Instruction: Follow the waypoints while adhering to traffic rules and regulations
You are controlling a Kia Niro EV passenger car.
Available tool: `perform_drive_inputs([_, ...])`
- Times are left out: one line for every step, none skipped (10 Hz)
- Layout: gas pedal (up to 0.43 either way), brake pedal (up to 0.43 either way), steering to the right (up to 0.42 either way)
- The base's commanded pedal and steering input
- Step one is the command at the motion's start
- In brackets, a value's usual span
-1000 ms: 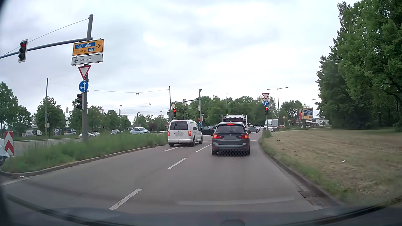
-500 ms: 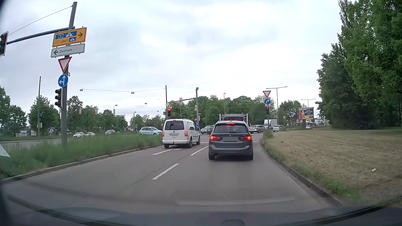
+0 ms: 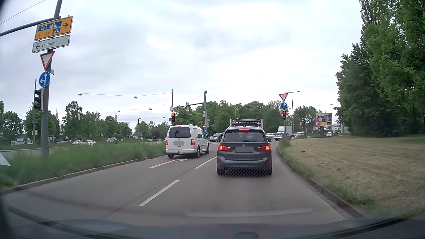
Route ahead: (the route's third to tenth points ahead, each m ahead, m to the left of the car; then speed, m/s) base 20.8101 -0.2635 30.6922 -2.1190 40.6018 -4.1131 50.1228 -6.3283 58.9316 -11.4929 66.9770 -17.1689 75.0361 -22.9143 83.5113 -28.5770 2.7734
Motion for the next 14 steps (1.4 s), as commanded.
perform_drive_inputs([0.000,0.177,0.024])
perform_drive_inputs([0.000,0.177,0.024])
perform_drive_inputs([0.000,0.177,0.024])
perform_drive_inputs([0.000,0.183,0.024])
perform_drive_inputs([0.000,0.195,0.025])
perform_drive_inputs([0.000,0.201,0.024])
perform_drive_inputs([0.000,0.207,0.024])
perform_drive_inputs([0.000,0.207,0.022])
perform_drive_inputs([0.000,0.207,0.022])
perform_drive_inputs([0.000,0.207,0.022])
perform_drive_inputs([0.000,0.207,0.022])
perform_drive_inputs([0.000,0.201,0.022])
perform_drive_inputs([0.000,0.201,0.022])
perform_drive_inputs([0.000,0.201,0.022])
